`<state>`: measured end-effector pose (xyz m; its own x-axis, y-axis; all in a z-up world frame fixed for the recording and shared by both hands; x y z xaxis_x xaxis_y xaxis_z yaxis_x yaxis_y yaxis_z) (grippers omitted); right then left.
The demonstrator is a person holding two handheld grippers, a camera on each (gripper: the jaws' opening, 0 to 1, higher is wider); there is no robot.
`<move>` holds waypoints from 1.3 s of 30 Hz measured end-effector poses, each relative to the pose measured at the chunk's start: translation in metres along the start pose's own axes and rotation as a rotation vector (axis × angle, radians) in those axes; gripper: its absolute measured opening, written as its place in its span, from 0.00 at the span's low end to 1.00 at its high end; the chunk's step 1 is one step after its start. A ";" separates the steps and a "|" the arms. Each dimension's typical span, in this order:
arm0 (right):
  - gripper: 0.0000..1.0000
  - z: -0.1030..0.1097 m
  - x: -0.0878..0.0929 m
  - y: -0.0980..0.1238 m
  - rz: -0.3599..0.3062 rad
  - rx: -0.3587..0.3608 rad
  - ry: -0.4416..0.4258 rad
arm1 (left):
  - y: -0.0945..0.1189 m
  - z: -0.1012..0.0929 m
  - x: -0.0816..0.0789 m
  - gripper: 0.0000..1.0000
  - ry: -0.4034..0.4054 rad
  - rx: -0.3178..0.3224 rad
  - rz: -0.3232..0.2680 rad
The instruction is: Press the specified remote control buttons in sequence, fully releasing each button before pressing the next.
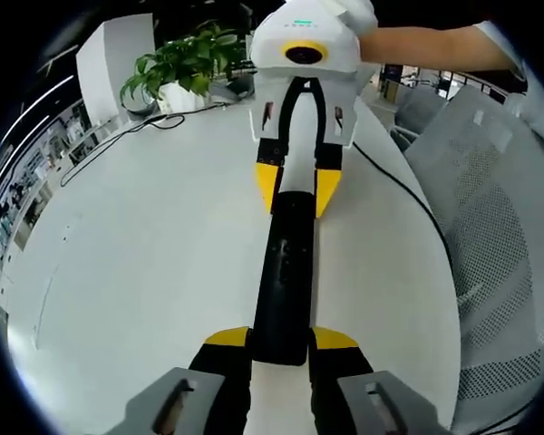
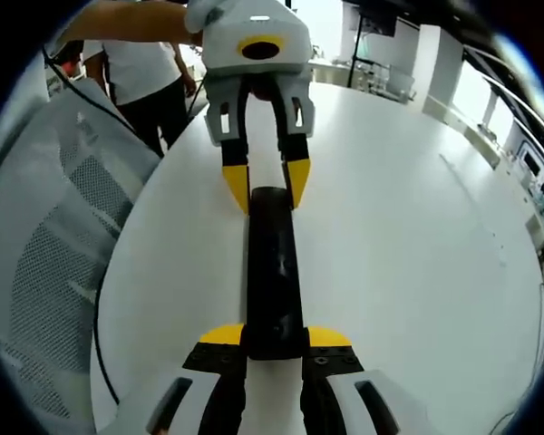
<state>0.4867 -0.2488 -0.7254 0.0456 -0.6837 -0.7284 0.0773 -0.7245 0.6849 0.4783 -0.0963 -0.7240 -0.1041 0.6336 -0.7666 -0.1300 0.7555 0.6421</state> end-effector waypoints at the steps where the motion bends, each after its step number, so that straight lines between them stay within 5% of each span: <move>1: 0.20 0.000 0.001 0.000 -0.002 0.000 -0.002 | 0.000 0.000 0.000 0.23 0.001 0.000 -0.001; 39: 0.20 -0.003 0.000 -0.001 0.010 0.005 0.011 | 0.000 0.001 0.000 0.21 -0.051 0.018 -0.010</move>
<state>0.4894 -0.2474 -0.7263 0.0574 -0.6897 -0.7218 0.0714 -0.7183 0.6921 0.4790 -0.0967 -0.7238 -0.0523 0.6331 -0.7723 -0.1131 0.7646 0.6345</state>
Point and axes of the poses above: the point that each gripper's makers call its tool centre point, and the gripper's own axes: y roughly backward along the fingers, z roughly to its left, x roughly out of its underside, the point moved 6 cm from there along y, roughly backward along the fingers, and after that the axes turned 15 degrees about -z, right-handed, at the moved point
